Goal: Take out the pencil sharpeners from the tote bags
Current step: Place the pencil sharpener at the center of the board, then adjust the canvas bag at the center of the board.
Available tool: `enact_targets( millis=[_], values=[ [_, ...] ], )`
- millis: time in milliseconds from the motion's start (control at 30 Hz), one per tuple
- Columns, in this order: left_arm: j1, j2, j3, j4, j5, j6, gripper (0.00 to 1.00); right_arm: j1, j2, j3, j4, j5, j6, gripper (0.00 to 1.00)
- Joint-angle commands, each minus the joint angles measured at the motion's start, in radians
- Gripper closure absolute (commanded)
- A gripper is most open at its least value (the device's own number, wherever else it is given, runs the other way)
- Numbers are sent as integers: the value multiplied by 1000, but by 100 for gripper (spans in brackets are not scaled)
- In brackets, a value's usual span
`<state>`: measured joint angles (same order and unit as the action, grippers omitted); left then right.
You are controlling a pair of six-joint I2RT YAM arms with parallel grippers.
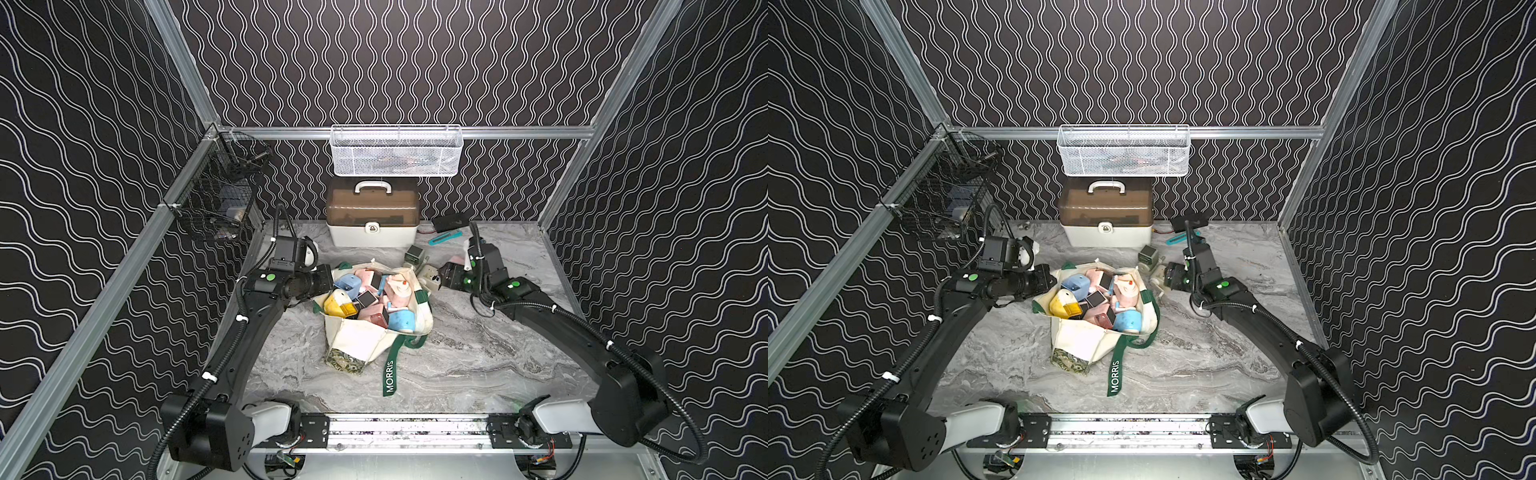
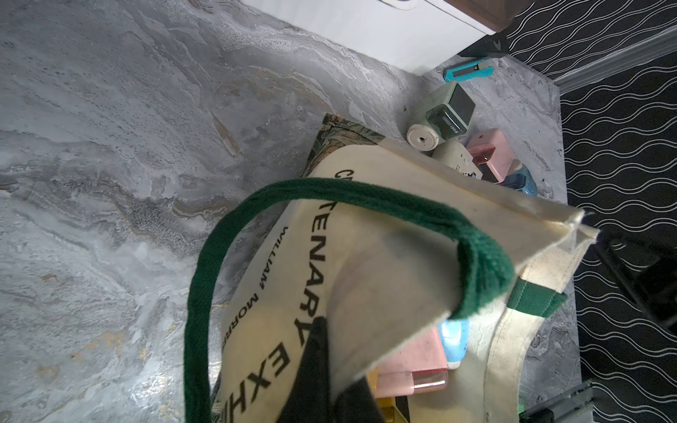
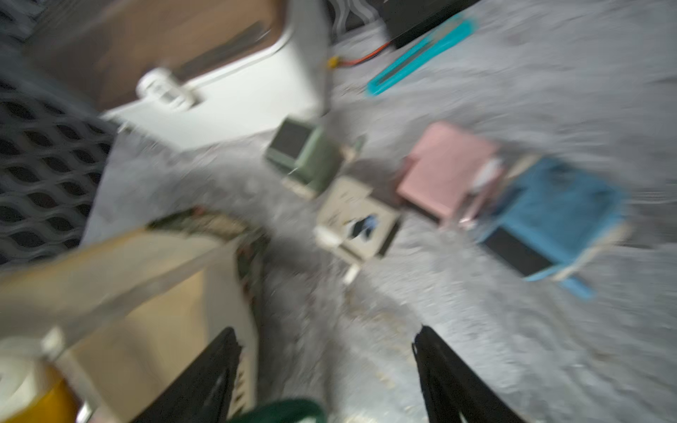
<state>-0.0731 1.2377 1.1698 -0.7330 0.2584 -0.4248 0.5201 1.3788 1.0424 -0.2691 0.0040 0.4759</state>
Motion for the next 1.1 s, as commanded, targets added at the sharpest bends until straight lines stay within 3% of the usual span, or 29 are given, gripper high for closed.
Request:
enact_targets(
  millis=[0,200,400,533,767,1067],
  values=[
    [6,-4,-2,-21,1,-11,100,45,2,5,35,-149,-52,22],
    [7,-4,-6,-19,-1,-10,100,76,57,17,19,-199,-87,24],
    [7,-3,-4,-22,2,-10,100,89,131,50,-10,-192,-94,40],
    [7,-6,-5,-19,2,-11,100,94,141,52,-22,-193,-97,62],
    [22,31,27,-22,11,-18,100,163,192,60,52,-307,-122,100],
    [27,37,36,-13,17,-22,100,355,251,84,167,-483,-175,100]
  ],
)
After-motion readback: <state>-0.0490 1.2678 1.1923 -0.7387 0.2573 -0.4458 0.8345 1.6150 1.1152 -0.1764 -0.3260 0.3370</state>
